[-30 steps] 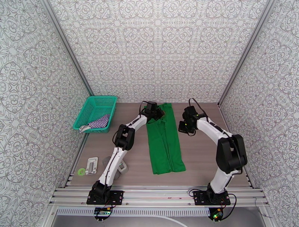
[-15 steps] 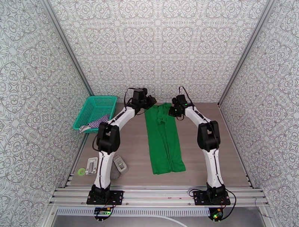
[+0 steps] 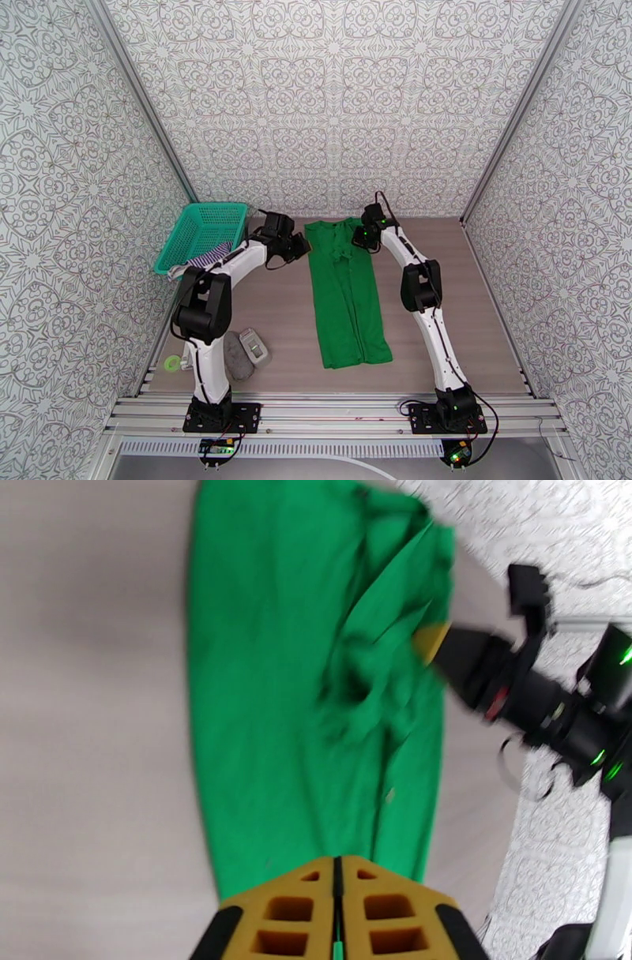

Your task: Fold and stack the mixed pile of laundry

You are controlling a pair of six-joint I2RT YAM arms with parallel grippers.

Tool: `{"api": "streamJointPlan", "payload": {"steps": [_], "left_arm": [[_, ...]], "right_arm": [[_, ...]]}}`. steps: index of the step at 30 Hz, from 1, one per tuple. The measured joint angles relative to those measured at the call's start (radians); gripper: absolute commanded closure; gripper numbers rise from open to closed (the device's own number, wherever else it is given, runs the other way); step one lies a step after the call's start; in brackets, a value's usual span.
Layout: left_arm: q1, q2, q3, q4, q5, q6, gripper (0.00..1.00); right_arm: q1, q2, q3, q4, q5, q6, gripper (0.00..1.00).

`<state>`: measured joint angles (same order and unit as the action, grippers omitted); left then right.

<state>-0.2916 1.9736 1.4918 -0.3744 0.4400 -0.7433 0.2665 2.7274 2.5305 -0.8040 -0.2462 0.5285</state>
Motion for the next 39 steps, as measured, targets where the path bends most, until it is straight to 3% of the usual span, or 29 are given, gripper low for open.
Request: {"api": "streamJointPlan", "payload": {"steps": [9,18,20,26,30,36,39], "left_arm": [[-0.076,-0.132,-0.198,-0.014,0.002,0.015,0.76],[-0.224,-0.231,-0.345,-0.081,0.011,0.069,0.58],[-0.264,-0.261,-0.389,-0.095,0.012,0.067,0.57],[-0.347,-0.319,-0.493,-0.121,0.016,0.058,0.48],[-0.426,-0.328,-0.545,-0.113,0.019,0.025,0.48],[-0.481,-0.382,-0.667,-0.089,-0.020,-0.048,0.47],[-0.489,-0.391,-0.685,-0.084,-0.062,-0.068,0.45]], "right_arm": [[-0.060,-0.036,-0.036,-0.050,0.084,0.024,1.00],[-0.124,-0.093,-0.067,-0.101,0.046,-0.006,1.00],[-0.123,-0.201,-0.206,-0.090,0.039,-0.012,0.99],[-0.117,-0.763,-0.832,0.037,-0.005,-0.018,0.76],[-0.117,-1.085,-1.198,0.086,-0.042,-0.021,0.75],[-0.102,-1.250,-1.569,0.074,-0.086,-0.024,0.75],[-0.071,-1.311,-1.668,0.053,-0.093,-0.029,0.75]]}}
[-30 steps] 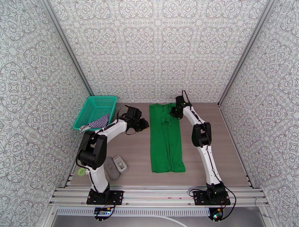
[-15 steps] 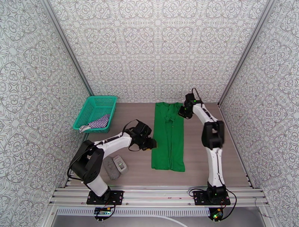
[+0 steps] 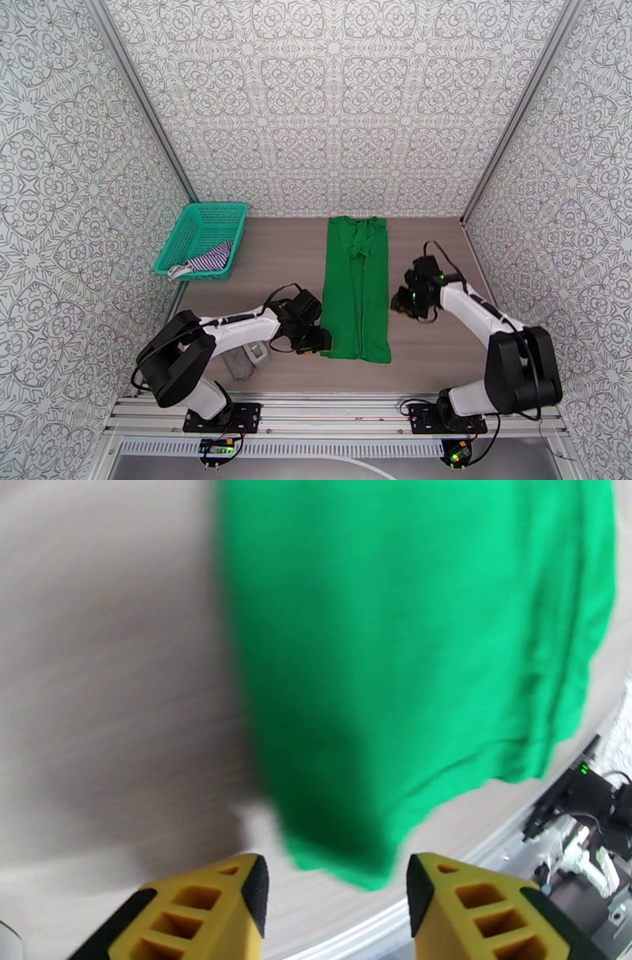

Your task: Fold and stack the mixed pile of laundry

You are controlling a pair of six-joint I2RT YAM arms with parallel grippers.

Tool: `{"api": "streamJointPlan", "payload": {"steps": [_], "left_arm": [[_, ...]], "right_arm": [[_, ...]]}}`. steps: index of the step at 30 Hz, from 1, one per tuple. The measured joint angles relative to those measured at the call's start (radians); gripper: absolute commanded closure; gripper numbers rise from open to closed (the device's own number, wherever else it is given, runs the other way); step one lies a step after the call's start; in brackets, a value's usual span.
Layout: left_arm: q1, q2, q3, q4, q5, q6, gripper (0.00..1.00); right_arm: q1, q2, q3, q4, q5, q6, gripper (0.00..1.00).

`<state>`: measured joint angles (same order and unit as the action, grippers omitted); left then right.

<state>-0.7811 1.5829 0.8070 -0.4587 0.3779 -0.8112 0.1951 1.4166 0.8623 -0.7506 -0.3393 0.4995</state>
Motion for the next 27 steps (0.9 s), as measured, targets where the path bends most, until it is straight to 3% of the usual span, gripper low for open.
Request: {"api": "streamJointPlan", "payload": {"steps": [6,18,23,27], "left_arm": [[-0.037,0.024,0.003,0.062,-0.062,-0.009,0.46],[-0.056,0.071,0.010,0.140,-0.150,-0.059,0.88],[-0.069,0.065,0.008,0.143,-0.180,-0.054,0.95],[-0.075,-0.003,-0.057,0.150,-0.216,-0.069,0.95]], "right_arm": [[0.028,-0.100,-0.109,0.010,-0.006,-0.003,0.69],[0.149,-0.148,-0.331,0.114,-0.082,0.055,0.60],[0.185,-0.118,-0.333,0.172,-0.104,0.092,0.77],[0.193,-0.113,-0.333,0.175,-0.101,0.114,0.99]]}}
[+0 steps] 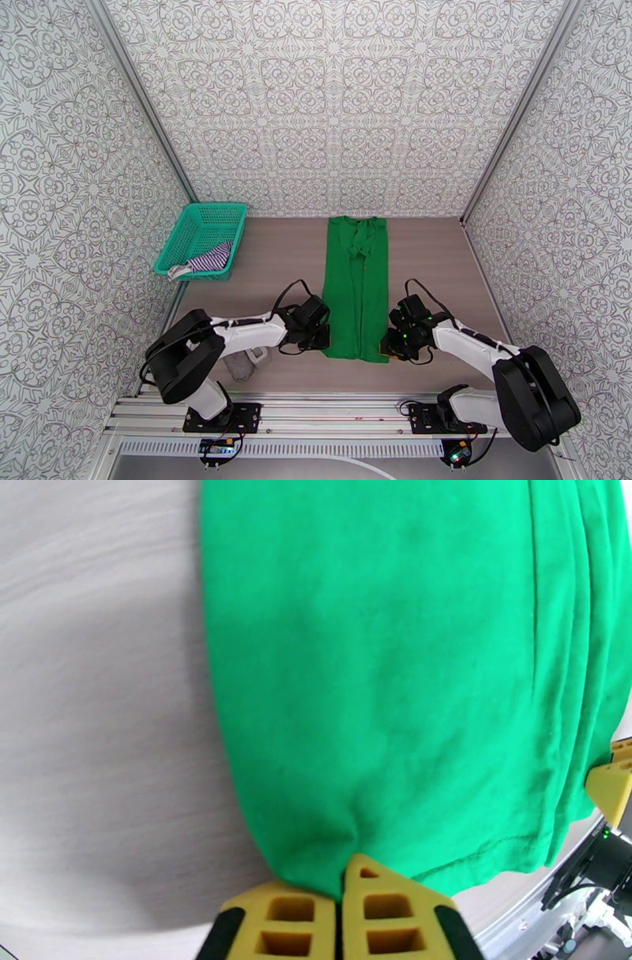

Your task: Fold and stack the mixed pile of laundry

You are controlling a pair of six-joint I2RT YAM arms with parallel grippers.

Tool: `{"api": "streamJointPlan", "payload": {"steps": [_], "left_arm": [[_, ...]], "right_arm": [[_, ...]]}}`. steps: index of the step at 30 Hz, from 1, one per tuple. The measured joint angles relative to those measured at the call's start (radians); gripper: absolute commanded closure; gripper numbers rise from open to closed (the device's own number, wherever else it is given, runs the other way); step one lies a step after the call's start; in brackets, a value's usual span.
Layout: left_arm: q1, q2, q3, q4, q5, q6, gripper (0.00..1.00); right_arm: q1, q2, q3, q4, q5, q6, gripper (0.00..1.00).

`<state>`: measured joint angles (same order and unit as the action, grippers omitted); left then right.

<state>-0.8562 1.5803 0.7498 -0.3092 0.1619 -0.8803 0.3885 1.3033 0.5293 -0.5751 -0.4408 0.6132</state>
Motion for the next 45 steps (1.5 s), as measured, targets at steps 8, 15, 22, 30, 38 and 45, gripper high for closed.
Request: {"api": "streamJointPlan", "payload": {"steps": [8,15,22,30,38,45], "left_arm": [[-0.039,-0.116,-0.105,-0.018,-0.007,-0.058,0.58],[-0.043,-0.159,-0.098,-0.069,-0.016,-0.087,0.45],[-0.042,-0.219,-0.106,-0.070,0.012,-0.103,0.35],[-0.037,-0.209,-0.184,0.062,0.078,-0.154,0.36],[-0.046,-0.192,-0.173,0.066,0.080,-0.167,0.37],[-0.066,-0.186,-0.142,-0.008,0.049,-0.175,0.37]], "right_arm": [[0.005,-0.132,0.002,-0.137,0.042,0.011,0.82],[0.005,-0.173,0.001,-0.230,0.062,0.027,0.58],[0.004,-0.215,-0.014,-0.222,-0.012,0.079,0.52],[0.004,-0.128,-0.036,-0.168,-0.064,0.101,0.53],[0.004,-0.123,-0.029,-0.233,-0.004,0.085,0.54],[0.004,-0.151,0.027,-0.316,0.040,0.068,0.53]]}}
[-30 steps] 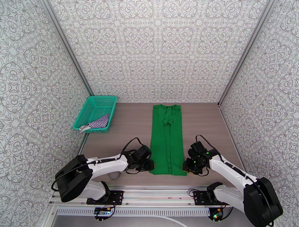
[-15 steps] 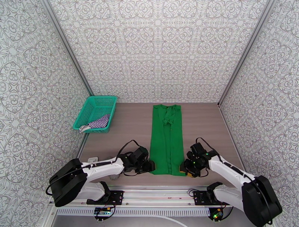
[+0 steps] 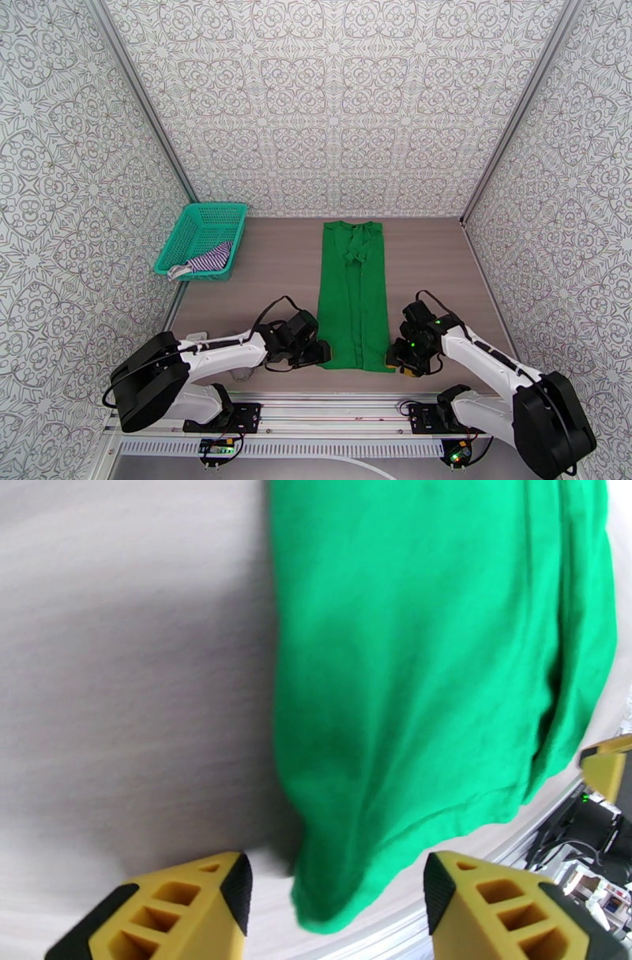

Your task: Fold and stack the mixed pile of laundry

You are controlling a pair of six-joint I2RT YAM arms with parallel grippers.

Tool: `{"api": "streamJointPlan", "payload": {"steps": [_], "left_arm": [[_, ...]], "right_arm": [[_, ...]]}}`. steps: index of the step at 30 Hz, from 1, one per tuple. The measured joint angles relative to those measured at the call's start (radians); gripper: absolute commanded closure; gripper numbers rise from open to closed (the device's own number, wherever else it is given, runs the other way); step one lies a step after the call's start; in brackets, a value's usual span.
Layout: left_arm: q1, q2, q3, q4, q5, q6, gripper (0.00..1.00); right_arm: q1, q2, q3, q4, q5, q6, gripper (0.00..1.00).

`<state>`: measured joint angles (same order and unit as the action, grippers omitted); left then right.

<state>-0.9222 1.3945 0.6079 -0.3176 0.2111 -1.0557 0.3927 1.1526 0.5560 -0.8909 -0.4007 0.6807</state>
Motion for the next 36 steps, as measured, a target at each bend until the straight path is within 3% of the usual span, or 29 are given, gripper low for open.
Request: {"api": "streamJointPlan", "payload": {"steps": [8,18,28,34,36], "left_arm": [[-0.002,-0.002,0.008,-0.048,-0.016,-0.012,0.42],[-0.020,0.059,0.032,0.016,-0.005,-0.017,0.63],[-0.023,0.064,0.032,0.038,-0.035,-0.026,0.70],[-0.026,0.064,0.036,0.015,-0.059,-0.040,0.98],[-0.033,0.064,0.045,0.000,-0.066,-0.039,1.00]], "right_arm": [[-0.004,0.050,-0.069,0.134,-0.065,0.021,0.64],[-0.006,0.023,-0.077,0.176,-0.099,0.036,0.85],[-0.006,-0.006,-0.077,0.176,-0.103,0.038,0.92],[-0.006,-0.006,-0.077,0.177,-0.103,0.039,0.99],[-0.006,-0.012,-0.077,0.176,-0.103,0.040,1.00]]}}
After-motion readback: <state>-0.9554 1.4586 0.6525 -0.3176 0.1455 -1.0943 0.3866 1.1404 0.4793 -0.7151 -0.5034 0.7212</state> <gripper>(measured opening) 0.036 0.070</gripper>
